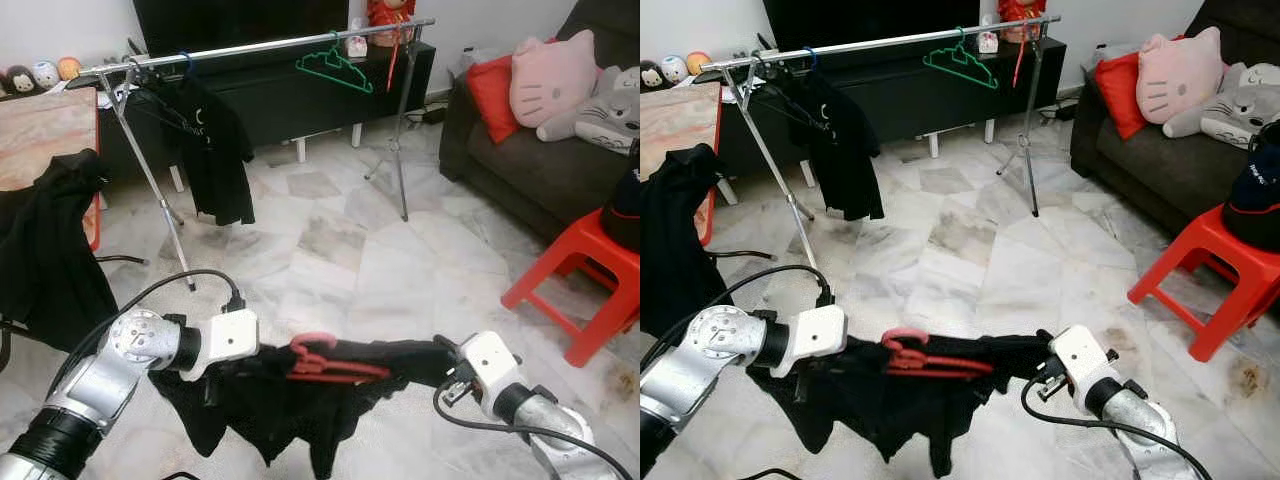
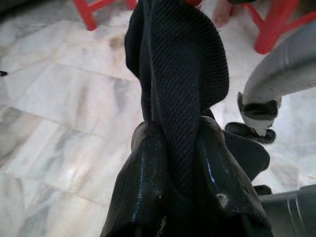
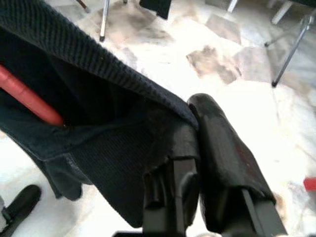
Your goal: Hang hanger
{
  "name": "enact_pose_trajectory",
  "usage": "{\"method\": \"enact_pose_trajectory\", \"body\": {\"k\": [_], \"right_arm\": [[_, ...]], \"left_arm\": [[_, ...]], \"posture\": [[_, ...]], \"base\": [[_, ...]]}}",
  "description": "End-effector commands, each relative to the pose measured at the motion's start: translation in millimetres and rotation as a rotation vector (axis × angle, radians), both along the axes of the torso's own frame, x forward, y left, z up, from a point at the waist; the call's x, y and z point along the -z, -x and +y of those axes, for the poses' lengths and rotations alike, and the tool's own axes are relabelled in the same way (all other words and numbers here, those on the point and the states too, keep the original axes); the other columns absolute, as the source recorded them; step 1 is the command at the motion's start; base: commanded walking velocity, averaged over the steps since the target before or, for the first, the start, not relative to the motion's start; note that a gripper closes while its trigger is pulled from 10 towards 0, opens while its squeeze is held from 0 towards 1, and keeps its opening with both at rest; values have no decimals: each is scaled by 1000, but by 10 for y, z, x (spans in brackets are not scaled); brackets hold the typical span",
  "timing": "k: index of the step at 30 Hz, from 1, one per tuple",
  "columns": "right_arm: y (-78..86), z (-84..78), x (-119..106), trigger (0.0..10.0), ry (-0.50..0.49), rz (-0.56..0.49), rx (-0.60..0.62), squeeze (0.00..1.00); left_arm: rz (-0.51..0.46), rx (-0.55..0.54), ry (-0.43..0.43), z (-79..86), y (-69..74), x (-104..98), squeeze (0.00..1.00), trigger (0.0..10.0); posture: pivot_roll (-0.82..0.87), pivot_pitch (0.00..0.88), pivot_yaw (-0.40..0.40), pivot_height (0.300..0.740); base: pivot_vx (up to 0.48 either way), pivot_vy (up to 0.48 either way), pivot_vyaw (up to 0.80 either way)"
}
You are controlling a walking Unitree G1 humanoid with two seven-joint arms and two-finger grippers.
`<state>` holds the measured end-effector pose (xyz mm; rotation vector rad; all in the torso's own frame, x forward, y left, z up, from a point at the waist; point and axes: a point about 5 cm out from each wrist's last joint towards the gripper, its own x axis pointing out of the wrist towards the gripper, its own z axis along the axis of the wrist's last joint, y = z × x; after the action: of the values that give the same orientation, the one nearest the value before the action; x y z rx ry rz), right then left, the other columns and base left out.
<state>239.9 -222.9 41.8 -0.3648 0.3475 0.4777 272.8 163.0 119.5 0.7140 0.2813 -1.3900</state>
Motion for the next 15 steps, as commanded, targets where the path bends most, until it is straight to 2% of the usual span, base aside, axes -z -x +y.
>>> {"method": "enact_pose_trajectory", "body": {"k": [1,3,4,10,15], "right_arm": [[41,-159,5,0,34,27,29,0],[46,-162,10,0,34,31,26,0],[71,-180,41,0,40,52,25,0],[140,-231,134,0,59,108,26,0],[218,-340,250,0,119,172,48,0]], "left_arm": [[-1,-19,29,53,-64,-80,0,10000],[-4,-24,59,46,-85,-102,0,10000],[4,-42,120,46,-130,-156,0,10000],[40,6,117,66,-106,-179,0,10000],[92,88,84,85,-30,-176,0,10000]], "posture": [[-99,0,-27,740],[-99,0,-27,740],[-107,0,-29,740],[-104,0,-30,740],[-107,0,-30,740]], "base": [[0,0,0],[0,0,0],[0,0,0],[0,0,0],[0,0,0]]}}
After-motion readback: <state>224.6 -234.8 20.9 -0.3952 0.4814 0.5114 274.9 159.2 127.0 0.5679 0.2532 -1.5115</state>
